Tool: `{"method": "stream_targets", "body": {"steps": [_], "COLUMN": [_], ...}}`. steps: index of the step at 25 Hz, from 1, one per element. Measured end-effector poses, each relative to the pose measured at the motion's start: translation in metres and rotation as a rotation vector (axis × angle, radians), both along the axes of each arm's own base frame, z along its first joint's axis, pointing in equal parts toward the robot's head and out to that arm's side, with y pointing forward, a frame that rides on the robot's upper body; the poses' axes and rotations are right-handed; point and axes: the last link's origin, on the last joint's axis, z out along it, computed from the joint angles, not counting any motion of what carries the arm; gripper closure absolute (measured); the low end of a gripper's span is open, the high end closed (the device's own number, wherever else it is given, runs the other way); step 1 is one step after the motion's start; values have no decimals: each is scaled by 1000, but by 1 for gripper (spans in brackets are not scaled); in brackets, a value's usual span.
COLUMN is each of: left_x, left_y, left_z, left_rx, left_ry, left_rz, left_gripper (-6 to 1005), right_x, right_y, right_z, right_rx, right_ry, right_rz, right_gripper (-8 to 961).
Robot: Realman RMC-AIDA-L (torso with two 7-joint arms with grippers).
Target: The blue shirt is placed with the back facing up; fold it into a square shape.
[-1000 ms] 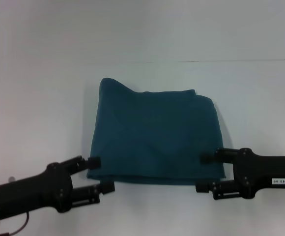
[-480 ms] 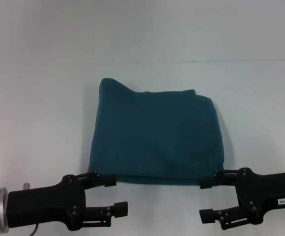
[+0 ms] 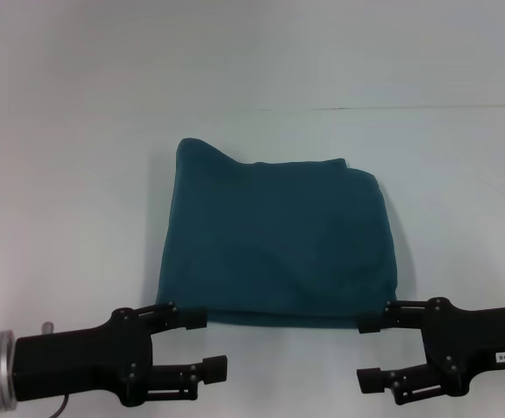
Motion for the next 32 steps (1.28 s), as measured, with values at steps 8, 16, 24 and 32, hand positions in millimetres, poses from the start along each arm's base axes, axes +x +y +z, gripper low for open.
{"method": "stream_targets", "body": {"steps": [8, 16, 24, 32], "left_x": [1, -1, -1, 0], "left_y": [4, 5, 7, 9], "left_z": [-1, -5, -6, -6], "left_rx": [3, -28, -26, -23], "left_ry": [4, 36, 42, 45], "left_rz": [2, 20, 22, 18], "left_gripper": [122, 122, 123, 123], "right_x": [1, 1, 0, -1], "right_y": [1, 3, 4, 5], "right_z": [0, -1, -1, -1], "right_rx": [6, 10, 12, 13], "right_ry": [-4, -15, -11, -11], "right_rz": [-3, -12, -12, -9], "right_gripper": [38, 38, 38, 38]}}
